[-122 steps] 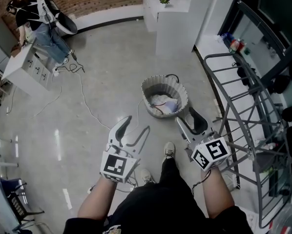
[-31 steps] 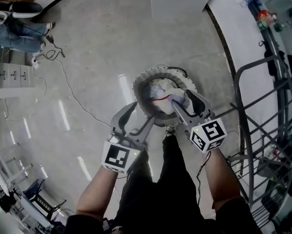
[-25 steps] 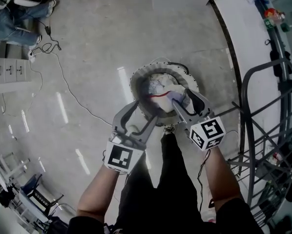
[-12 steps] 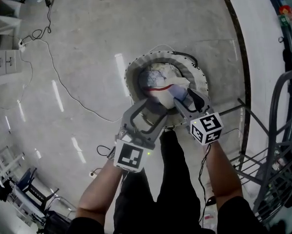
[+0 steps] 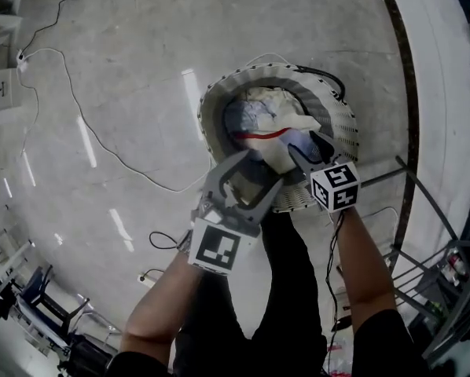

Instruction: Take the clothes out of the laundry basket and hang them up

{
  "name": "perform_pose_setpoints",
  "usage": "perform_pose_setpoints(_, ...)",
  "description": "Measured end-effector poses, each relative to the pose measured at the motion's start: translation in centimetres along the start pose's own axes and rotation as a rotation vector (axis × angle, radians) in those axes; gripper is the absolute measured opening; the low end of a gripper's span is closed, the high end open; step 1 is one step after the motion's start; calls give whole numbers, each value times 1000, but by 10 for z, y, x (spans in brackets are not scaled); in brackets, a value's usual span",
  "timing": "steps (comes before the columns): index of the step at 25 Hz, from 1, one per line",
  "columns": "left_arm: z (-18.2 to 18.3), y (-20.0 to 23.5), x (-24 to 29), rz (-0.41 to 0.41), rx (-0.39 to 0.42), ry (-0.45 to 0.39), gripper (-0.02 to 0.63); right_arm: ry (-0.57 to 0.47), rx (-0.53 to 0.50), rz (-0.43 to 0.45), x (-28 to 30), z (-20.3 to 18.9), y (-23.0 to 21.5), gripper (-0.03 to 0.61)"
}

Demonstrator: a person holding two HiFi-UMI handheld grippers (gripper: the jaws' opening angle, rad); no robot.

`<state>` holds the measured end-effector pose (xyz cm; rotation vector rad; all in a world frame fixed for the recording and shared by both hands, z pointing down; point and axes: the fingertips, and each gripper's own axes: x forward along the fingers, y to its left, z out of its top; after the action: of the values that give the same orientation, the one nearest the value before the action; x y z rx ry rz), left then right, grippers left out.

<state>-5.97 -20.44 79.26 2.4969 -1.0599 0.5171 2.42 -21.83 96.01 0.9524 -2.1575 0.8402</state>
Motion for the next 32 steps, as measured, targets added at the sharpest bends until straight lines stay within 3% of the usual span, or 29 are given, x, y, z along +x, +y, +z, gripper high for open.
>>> perform_pose_setpoints(8, -39, 12, 19, -14, 3, 0, 242, 148, -21, 3, 64, -54, -22, 295)
perform_pose_setpoints(16, -70, 18, 29, -34, 9, 17, 242, 357, -158, 33, 113, -109, -37, 323)
perform_pose_setpoints(25, -96, 28, 38, -52, 15, 15, 242, 493, -197, 28, 154, -157, -53, 336)
perform_pose_setpoints(28, -102, 28, 40, -56, 28, 17, 242, 526, -184, 36, 159, -172, -54, 302)
perform_pose_setpoints(32, -99, 30, 41, -62, 30, 1, 242, 532, -214, 31, 156, -172, -51, 124)
